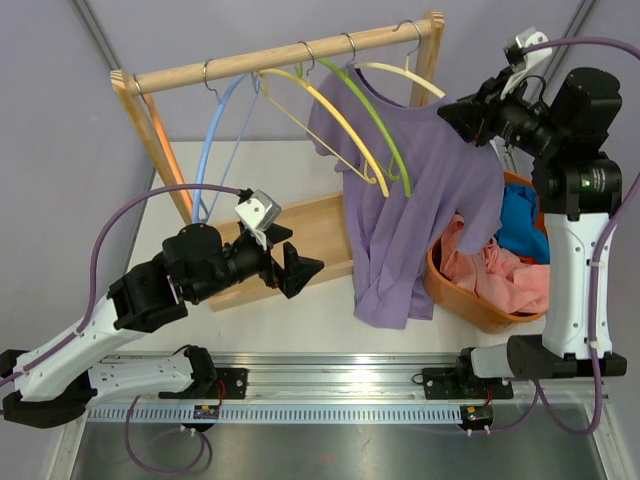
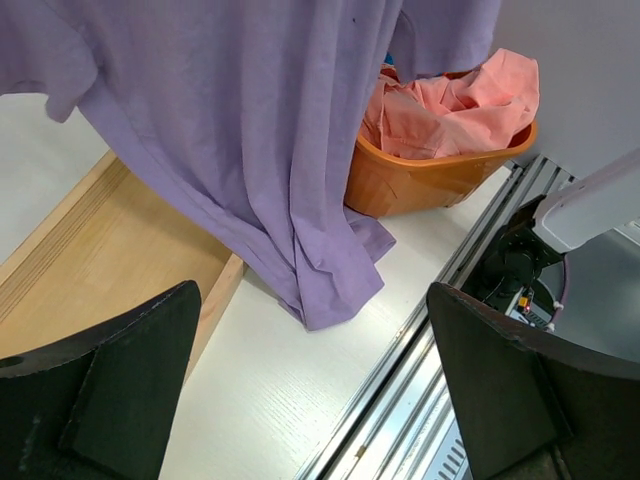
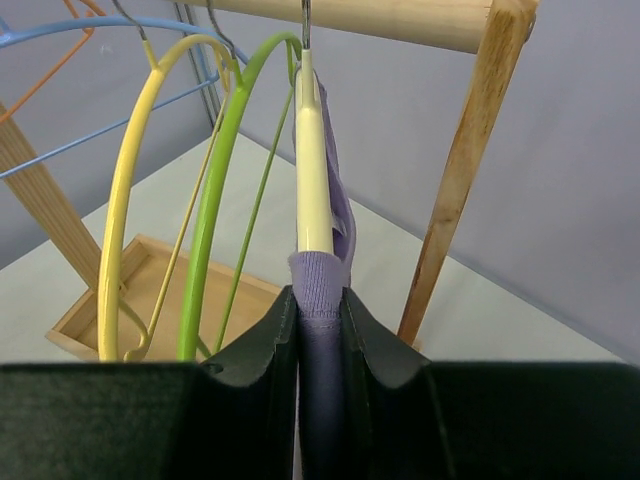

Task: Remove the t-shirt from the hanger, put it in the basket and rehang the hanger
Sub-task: Grab a hanger with a tshirt on it with the right arm

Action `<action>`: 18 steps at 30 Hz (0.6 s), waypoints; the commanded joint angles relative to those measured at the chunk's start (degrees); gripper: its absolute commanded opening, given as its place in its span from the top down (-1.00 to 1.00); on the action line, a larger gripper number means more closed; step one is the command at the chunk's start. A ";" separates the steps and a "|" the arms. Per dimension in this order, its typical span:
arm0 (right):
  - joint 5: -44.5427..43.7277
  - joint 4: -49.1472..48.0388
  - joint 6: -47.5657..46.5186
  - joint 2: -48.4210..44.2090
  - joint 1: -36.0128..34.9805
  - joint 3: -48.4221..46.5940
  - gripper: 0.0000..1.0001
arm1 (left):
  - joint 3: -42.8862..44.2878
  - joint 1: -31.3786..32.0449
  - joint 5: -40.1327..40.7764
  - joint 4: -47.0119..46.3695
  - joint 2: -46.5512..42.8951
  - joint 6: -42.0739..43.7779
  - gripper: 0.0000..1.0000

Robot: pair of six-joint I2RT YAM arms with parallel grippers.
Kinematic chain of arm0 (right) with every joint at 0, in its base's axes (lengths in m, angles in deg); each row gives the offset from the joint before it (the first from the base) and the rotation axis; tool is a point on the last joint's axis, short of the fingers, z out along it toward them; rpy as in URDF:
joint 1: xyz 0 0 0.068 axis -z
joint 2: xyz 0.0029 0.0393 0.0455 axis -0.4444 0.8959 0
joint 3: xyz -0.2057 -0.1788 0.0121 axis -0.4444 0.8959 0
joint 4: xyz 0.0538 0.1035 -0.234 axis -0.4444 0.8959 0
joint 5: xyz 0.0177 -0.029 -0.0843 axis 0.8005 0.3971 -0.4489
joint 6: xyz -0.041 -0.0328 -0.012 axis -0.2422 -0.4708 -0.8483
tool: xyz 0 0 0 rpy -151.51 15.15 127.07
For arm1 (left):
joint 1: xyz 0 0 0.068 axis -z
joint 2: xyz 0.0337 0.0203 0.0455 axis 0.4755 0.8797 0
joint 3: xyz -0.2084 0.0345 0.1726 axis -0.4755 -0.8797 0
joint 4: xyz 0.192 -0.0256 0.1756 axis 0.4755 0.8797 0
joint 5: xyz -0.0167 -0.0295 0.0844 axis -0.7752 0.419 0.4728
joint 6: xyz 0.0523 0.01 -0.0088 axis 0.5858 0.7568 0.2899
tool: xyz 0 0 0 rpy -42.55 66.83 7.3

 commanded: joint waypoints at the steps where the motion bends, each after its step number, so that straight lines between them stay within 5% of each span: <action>1: 0.21 -4.66 -2.54 -7.52 0.96 5.13 1.00 | 0.24 -0.14 1.30 -2.61 -0.38 0.07 -0.98; 10: 2.14 8.86 -2.54 -19.04 9.57 19.39 1.00 | -0.03 -0.23 2.01 -1.37 -0.56 0.07 -0.98; 18: 2.67 27.56 -3.86 -27.04 10.37 28.53 1.00 | -0.55 -0.14 1.92 0.12 -0.73 -0.10 -0.98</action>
